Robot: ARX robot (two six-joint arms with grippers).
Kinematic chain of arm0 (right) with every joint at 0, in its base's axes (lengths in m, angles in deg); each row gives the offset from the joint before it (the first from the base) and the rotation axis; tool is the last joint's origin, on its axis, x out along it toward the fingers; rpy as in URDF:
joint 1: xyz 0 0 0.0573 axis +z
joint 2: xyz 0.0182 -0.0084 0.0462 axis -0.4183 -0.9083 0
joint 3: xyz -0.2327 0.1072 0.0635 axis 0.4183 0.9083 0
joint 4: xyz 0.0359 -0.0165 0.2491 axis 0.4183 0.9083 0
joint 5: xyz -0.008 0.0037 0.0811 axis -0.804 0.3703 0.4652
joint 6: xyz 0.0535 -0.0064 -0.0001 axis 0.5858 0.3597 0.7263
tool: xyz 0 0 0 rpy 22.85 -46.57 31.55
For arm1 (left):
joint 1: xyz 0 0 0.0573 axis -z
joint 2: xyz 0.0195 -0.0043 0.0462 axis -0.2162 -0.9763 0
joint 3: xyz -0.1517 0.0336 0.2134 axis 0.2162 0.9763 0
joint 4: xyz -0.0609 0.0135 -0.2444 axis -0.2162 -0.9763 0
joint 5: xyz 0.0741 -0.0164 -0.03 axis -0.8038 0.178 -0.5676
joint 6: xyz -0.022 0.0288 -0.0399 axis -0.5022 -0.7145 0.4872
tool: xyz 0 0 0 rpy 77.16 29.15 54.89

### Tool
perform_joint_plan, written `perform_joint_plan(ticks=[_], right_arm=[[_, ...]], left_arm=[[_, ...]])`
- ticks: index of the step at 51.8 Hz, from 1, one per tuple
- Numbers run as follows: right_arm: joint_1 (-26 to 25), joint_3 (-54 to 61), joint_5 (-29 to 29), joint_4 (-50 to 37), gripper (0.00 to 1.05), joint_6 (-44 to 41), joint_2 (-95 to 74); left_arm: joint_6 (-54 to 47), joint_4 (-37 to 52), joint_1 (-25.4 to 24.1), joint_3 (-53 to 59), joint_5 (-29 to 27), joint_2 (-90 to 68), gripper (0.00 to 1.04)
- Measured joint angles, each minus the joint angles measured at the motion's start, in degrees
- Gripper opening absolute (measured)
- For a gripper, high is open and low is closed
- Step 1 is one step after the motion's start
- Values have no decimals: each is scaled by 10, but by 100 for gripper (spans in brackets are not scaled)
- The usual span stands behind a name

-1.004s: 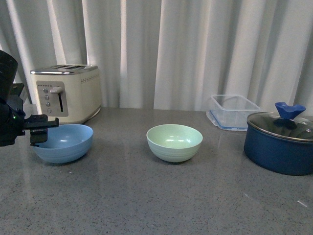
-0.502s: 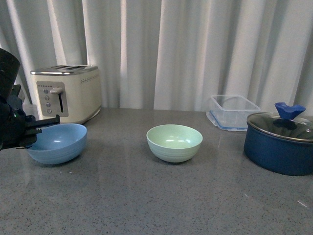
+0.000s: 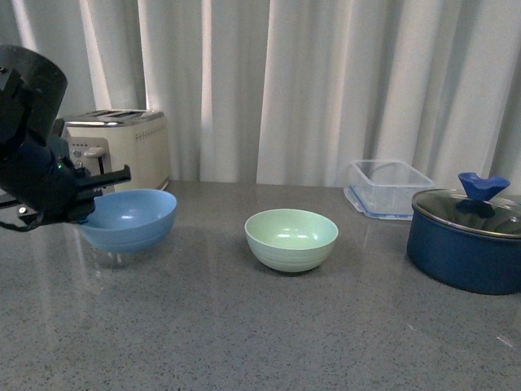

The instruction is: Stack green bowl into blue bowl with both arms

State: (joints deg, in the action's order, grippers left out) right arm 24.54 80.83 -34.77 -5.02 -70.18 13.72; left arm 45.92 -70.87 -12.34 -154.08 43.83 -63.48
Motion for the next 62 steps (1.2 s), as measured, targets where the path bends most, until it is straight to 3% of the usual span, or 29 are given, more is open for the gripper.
perform_joint_plan(ticks=[28,62], right_arm=[[0,0,0,0,95,0,0],[0,0,0,0,95,0,0]], left_arm=[[5,-23,80,-60,-19,-39,4],[3,-24,97,-94,-36,-87,4]])
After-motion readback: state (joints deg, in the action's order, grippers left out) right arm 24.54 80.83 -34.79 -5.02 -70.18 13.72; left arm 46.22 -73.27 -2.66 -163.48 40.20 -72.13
